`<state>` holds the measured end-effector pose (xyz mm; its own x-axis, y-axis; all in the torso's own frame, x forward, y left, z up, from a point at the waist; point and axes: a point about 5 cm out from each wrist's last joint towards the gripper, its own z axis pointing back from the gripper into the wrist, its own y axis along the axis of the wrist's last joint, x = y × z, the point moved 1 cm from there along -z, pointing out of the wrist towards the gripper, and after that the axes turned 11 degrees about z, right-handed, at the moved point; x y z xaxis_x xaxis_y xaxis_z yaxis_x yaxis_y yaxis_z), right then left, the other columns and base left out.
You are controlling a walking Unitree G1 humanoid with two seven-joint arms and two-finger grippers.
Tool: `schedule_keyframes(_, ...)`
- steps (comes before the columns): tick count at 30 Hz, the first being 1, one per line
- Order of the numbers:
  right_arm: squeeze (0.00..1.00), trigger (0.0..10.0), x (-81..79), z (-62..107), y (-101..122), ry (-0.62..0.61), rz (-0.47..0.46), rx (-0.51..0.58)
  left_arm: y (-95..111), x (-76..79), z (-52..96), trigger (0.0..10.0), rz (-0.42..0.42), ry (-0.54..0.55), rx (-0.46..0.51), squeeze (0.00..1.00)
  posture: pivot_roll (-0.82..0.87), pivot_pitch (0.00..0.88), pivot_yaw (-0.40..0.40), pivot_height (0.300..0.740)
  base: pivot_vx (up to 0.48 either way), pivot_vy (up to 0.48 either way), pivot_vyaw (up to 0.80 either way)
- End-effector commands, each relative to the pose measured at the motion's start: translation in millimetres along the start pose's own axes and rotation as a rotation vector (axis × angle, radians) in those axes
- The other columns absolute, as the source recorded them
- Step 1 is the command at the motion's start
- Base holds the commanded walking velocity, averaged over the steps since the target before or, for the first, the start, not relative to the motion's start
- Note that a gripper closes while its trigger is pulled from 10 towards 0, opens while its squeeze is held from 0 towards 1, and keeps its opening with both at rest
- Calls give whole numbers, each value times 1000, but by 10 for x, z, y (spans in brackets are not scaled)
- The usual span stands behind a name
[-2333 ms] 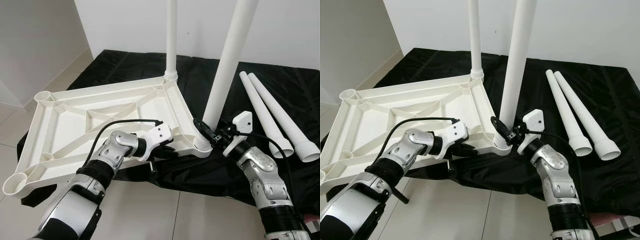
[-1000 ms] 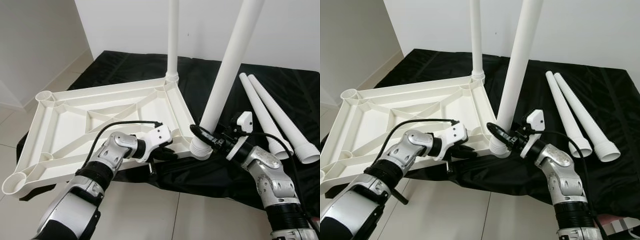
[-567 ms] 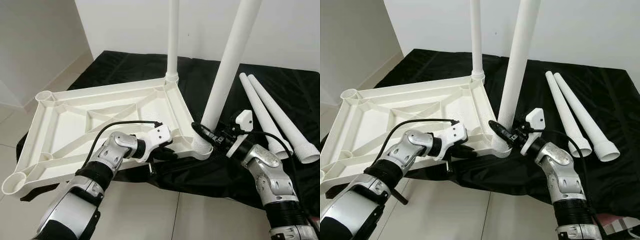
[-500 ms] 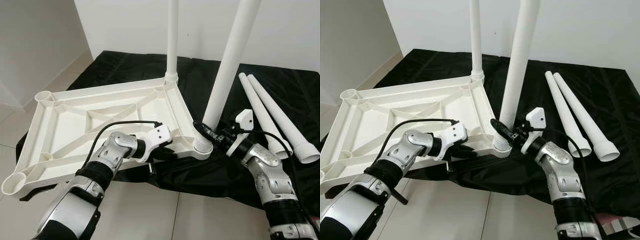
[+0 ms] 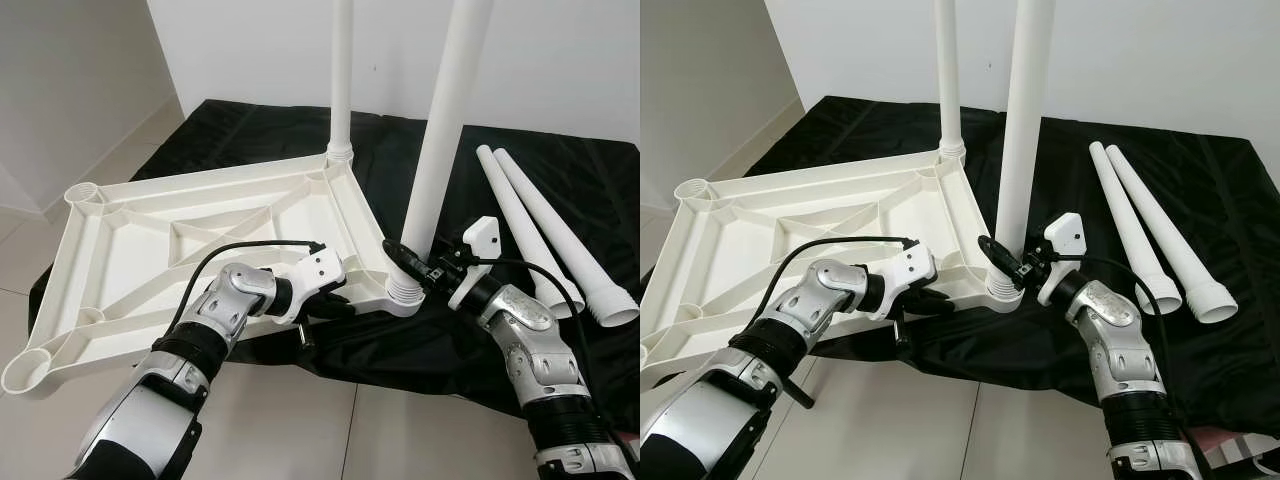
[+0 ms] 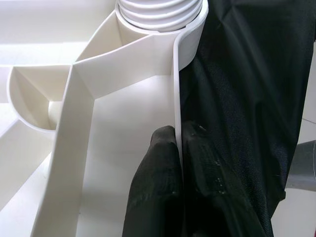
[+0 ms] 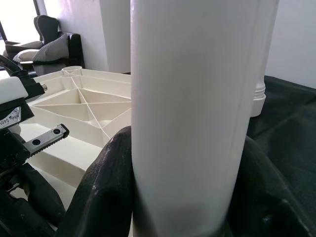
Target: Building children table
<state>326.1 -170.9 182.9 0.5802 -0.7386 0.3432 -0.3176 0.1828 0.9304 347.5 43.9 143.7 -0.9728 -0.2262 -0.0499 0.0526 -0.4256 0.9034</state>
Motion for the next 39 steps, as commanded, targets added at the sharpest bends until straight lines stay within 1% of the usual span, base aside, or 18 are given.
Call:
schedule_keyframes(1, 0, 10000, -66, 164, -396, -21, -59, -192, -15, -26, 44, 10000, 19, 32, 28, 0, -163, 130, 89, 740, 0, 0, 0)
schedule_keyframes(5, 0, 10000, -121, 170, -407, -27, -60, -187, -7, -27, 46, 10000, 20, 34, 32, 0, -163, 131, 88, 740, 0, 0, 0)
schedule_keyframes(7, 0, 10000, -216, 187, -422, -46, -74, -181, 4, -26, 49, 10000, 22, 36, 39, 0, -165, 134, 90, 740, 0, 0, 0)
schedule_keyframes(10, 0, 10000, -216, 187, -422, -46, -74, -181, 4, -26, 49, 10000, 22, 36, 39, 0, -165, 134, 90, 740, 0, 0, 0)
schedule_keyframes(11, 0, 10000, -248, 200, -432, -55, -81, -180, 8, -26, 49, 10000, 22, 37, 41, 0, -166, 133, 90, 740, 0, 0, 0)
schedule_keyframes(13, 0, 10000, -220, 219, -445, -124, -84, -186, 11, -25, 46, 10000, 24, 37, 43, 0, -169, 135, 91, 740, 0, 0, 0)
schedule_keyframes(16, 0, 10000, -205, 221, -443, -142, -83, -186, 12, -25, 45, 10000, 24, 37, 44, 0, -169, 135, 91, 740, 0, 0, 0)
schedule_keyframes(18, 0, 10000, -142, 212, -417, -203, -74, -183, 25, -30, 43, 10000, 25, 41, 49, 0, -170, 134, 89, 740, 0, 0, 0)
schedule_keyframes(20, 0, 10000, -112, 201, -400, -239, -67, -180, 35, -34, 42, 10000, 26, 44, 53, 0, -169, 133, 89, 740, 0, 0, 0)
schedule_keyframes(23, 0, 10000, -123, 185, -376, -252, -63, -173, 41, -35, 46, 10000, 26, 46, 56, 0, -169, 133, 89, 740, 0, 0, 0)
schedule_keyframes(24, 0, 10000, -132, 167, -351, -274, -52, -167, 41, -35, 52, 10000, 27, 47, 58, 0, -168, 133, 88, 740, 0, 0, 0)
schedule_keyframes(27, 0, 10000, -134, 163, -343, -280, -49, -165, 41, -34, 54, 10000, 27, 47, 59, 0, -168, 133, 88, 740, 0, 0, 0)
schedule_keyframes(33, 0, 10000, -219, 134, -270, -282, -41, -143, 45, -42, 63, 10000, 28, 54, 62, 0, -168, 133, 87, 740, 0, 0, 0)
schedule_keyframes(39, 0, 10000, -230, 141, -251, -293, -20, -142, 53, -46, 66, 10000, 28, 58, 64, 0, -168, 130, 87, 740, 0, 0, 0)
